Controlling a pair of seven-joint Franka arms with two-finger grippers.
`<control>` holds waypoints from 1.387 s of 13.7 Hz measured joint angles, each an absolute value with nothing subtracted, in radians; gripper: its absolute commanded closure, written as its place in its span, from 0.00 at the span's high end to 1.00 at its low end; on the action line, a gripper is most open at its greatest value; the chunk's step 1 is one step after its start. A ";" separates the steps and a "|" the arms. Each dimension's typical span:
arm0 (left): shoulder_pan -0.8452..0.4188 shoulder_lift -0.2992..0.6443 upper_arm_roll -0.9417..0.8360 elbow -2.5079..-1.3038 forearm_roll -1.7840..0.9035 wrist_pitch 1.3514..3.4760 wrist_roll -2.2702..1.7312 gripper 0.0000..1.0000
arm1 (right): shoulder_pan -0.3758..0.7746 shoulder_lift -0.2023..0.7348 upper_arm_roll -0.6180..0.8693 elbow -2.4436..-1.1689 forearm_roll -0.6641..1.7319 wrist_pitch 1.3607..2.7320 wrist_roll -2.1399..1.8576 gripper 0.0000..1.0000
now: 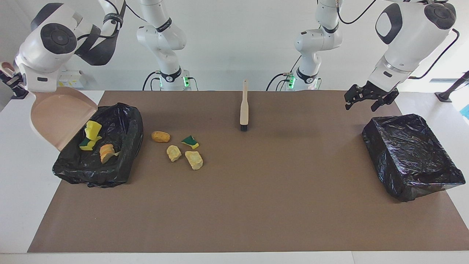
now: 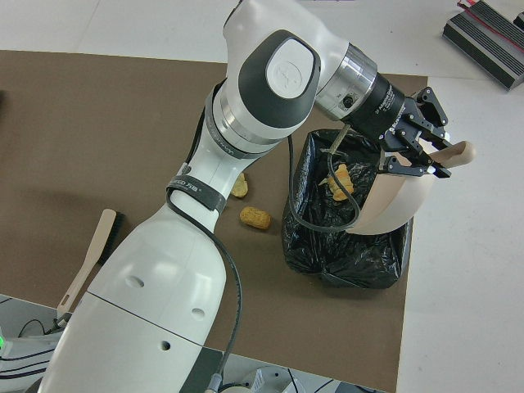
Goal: Sweep and dump trash in bin
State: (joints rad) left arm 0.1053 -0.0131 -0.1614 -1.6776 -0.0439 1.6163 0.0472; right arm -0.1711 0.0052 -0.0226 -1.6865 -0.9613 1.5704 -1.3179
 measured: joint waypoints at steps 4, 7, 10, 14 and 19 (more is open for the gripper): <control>0.121 -0.012 -0.160 -1.678 -0.044 1.617 0.047 1.00 | -0.170 -0.026 -0.006 -1.640 -0.801 1.494 -1.291 0.00; 0.118 -0.012 -0.165 -1.676 -0.044 1.617 0.047 1.00 | -0.168 -0.033 0.008 -1.636 -0.618 1.479 -1.131 0.00; 0.026 -0.013 -0.097 -1.665 -0.044 1.616 0.047 1.00 | -0.133 -0.034 0.037 -1.644 -0.439 1.474 -0.867 0.00; -0.107 -0.017 0.020 -1.615 -0.040 1.570 0.047 1.00 | 0.077 -0.011 0.057 -1.661 -0.245 1.486 -0.271 0.00; -0.109 -0.026 0.031 -1.567 -0.021 1.507 0.049 1.00 | 0.276 0.189 0.060 -1.581 -0.066 1.634 0.374 0.00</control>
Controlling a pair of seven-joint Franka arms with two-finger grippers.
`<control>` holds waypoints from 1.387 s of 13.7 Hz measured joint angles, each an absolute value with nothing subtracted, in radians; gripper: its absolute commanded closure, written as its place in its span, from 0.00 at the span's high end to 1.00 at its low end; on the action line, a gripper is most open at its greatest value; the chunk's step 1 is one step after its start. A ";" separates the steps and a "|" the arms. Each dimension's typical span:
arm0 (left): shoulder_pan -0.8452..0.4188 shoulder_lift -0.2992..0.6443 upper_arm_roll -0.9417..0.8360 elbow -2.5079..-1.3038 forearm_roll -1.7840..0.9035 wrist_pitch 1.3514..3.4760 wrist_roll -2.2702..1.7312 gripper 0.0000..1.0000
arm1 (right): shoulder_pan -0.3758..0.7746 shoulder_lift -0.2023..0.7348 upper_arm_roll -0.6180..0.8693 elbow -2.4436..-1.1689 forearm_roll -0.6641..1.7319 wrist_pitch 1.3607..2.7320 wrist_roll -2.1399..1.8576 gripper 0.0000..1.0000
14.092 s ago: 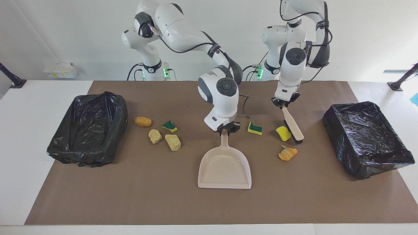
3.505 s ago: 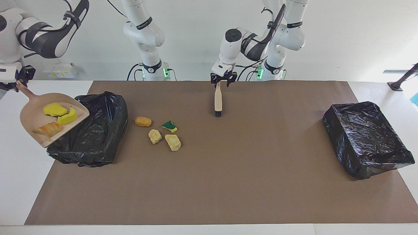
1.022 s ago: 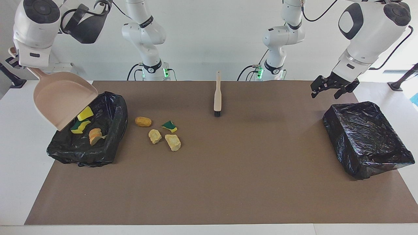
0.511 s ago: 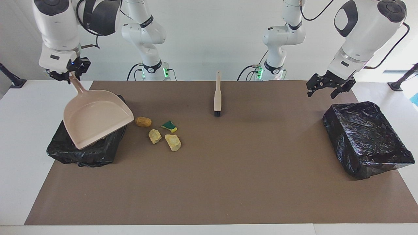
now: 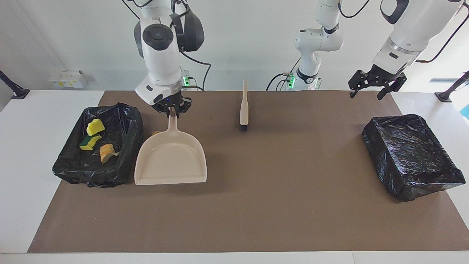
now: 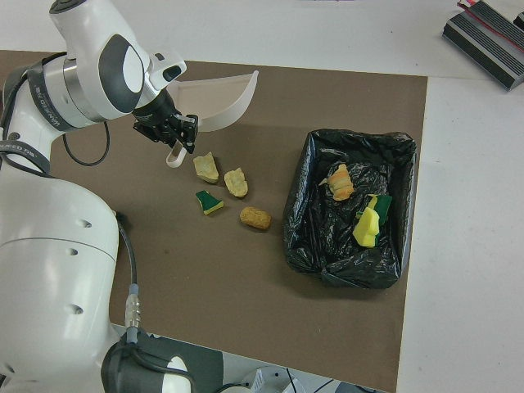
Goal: Sweep and dump trash in bin
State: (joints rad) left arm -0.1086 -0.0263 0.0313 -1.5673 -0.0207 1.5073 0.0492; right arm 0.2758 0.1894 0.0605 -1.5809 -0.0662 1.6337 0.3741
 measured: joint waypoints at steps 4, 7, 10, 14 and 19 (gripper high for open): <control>-0.109 -0.027 0.043 -1.568 -0.021 1.501 0.053 1.00 | 0.389 0.392 0.067 -1.440 -0.004 1.775 0.507 0.00; -0.110 -0.027 0.041 -1.570 -0.021 1.503 0.055 1.00 | 0.474 0.492 0.080 -1.421 0.000 1.899 0.601 0.00; -0.110 -0.049 0.041 -1.610 -0.021 1.508 0.056 1.00 | 0.552 0.573 0.085 -1.389 0.000 1.976 0.714 0.00; -0.110 -0.077 0.043 -1.649 -0.021 1.518 0.057 1.00 | 0.562 0.612 0.085 -1.377 0.008 2.028 0.737 0.00; -0.110 -0.083 0.044 -1.665 -0.021 1.527 0.057 1.00 | 0.561 0.647 0.085 -1.371 0.013 2.059 0.737 1.00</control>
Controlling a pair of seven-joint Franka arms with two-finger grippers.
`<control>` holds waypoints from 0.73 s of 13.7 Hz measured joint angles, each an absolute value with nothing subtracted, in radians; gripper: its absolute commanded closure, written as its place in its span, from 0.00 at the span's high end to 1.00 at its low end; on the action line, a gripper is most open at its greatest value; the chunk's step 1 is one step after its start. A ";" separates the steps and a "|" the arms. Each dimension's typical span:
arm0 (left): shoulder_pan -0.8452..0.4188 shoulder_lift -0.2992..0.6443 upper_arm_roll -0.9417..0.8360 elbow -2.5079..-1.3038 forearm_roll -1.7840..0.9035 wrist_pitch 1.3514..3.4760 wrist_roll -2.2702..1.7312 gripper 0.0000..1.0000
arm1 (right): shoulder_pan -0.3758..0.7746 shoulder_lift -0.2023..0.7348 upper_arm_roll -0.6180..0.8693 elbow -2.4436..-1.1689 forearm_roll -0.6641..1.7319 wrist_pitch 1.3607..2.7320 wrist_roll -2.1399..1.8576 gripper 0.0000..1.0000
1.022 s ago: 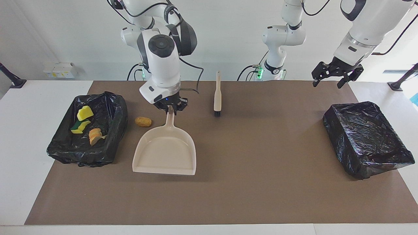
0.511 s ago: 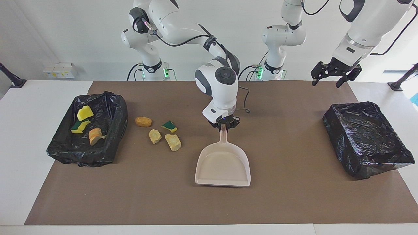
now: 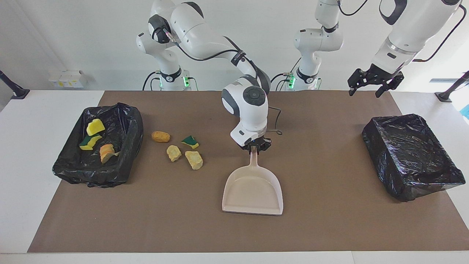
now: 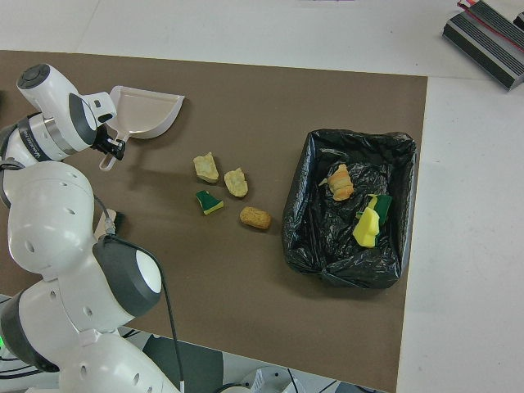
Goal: Sweep and dump trash in bin
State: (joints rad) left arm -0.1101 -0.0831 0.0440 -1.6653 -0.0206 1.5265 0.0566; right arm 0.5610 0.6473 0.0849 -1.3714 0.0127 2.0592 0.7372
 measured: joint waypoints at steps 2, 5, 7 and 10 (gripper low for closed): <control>-0.110 -0.085 0.044 -1.669 -0.021 1.531 0.057 1.00 | 0.561 0.646 0.085 -1.361 0.014 2.059 0.736 1.00; -0.110 -0.085 0.043 -1.671 -0.021 1.555 0.056 1.00 | 0.552 0.585 0.085 -1.366 0.032 2.019 0.736 1.00; -0.112 -0.085 0.041 -1.677 -0.021 1.571 0.056 1.00 | 0.540 0.524 0.084 -1.394 0.035 1.944 0.736 1.00; -0.116 -0.083 0.035 -1.690 -0.021 1.602 0.056 1.00 | 0.527 0.392 0.085 -1.496 0.053 1.856 0.735 1.00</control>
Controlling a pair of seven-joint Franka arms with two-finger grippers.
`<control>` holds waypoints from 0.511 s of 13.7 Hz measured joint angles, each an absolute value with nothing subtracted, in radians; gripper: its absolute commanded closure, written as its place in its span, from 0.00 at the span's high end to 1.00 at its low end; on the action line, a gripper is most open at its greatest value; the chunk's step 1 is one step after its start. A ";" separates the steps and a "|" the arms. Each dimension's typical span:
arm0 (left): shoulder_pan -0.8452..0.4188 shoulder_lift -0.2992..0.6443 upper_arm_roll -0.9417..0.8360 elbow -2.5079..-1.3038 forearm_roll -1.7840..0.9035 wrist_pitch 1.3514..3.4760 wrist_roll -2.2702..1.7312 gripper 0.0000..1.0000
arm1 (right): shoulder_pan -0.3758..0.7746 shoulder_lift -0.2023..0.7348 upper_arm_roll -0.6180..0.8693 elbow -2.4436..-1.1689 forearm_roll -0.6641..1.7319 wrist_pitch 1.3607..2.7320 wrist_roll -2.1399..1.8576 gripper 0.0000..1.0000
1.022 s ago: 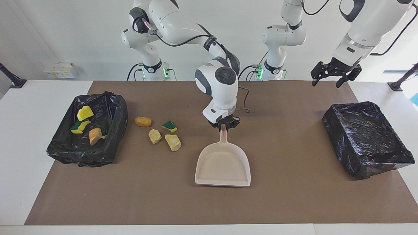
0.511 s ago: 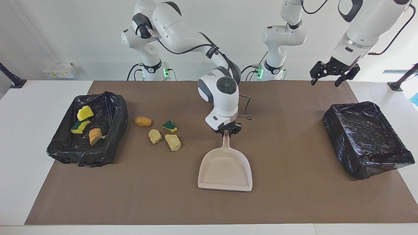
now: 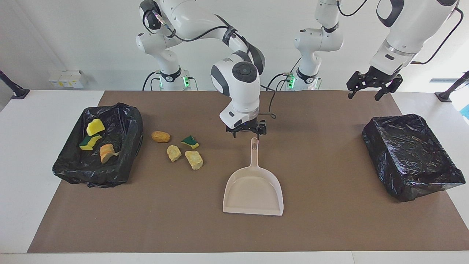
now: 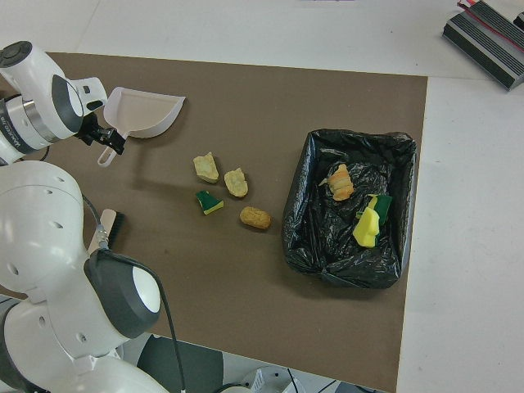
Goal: Sweep and dump trash in bin
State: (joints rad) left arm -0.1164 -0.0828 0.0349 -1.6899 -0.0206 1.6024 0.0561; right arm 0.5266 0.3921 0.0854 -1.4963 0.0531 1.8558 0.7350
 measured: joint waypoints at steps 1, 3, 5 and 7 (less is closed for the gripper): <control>-0.121 -0.081 0.034 -1.694 -0.021 1.614 0.056 1.00 | 0.535 0.340 0.087 -1.542 0.082 1.819 0.735 1.00; -0.140 -0.072 0.030 -1.703 -0.021 1.645 0.043 1.00 | 0.578 0.221 0.092 -1.663 0.131 1.771 0.743 1.00; -0.163 -0.058 0.028 -1.716 -0.021 1.695 0.013 1.00 | 0.640 0.122 0.095 -1.804 0.192 1.780 0.802 1.00; -0.200 -0.032 0.027 -1.729 -0.021 1.751 -0.041 1.00 | 0.682 0.045 0.096 -1.950 0.256 1.830 0.835 1.00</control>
